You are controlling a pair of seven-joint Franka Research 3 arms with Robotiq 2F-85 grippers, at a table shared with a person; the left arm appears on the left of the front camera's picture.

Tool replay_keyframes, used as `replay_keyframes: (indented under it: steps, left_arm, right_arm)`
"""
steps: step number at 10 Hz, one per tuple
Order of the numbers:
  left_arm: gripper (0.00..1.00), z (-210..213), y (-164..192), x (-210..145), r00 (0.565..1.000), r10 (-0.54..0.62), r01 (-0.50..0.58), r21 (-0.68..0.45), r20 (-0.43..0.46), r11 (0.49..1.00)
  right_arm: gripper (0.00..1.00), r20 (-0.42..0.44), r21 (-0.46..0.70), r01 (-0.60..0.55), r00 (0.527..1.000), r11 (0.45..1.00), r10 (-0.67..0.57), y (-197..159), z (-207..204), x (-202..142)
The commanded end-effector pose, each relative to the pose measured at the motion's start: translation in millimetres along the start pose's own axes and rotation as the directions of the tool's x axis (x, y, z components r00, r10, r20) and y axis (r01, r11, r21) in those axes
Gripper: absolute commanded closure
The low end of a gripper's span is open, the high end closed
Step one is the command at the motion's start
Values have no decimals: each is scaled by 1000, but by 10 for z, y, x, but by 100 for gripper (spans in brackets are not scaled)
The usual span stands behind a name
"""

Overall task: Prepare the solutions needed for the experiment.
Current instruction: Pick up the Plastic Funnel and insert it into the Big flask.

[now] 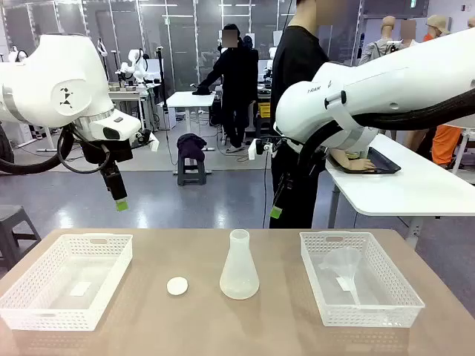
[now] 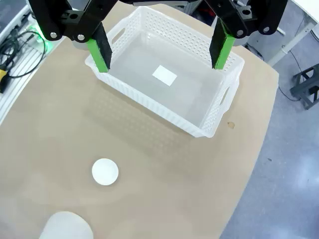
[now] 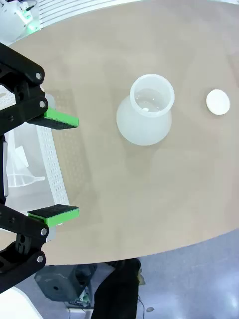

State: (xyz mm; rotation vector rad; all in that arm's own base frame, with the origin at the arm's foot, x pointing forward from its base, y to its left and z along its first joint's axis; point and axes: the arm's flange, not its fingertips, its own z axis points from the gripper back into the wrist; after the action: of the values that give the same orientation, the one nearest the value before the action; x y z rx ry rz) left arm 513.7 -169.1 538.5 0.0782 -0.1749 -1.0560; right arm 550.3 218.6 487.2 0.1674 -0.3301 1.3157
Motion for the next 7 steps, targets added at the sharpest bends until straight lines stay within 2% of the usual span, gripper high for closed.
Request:
replay_keyframes:
  steps: [1,7]
  left_arm:
    - [0,0,0,0,1000,0,0,0,0,1000]
    - [0,0,0,0,1000,0,0,0,0,1000]
  right_arm:
    - [23,0,0,0,1000,1000,0,0,0,0]
    - [23,0,0,0,1000,1000,0,0,0,0]
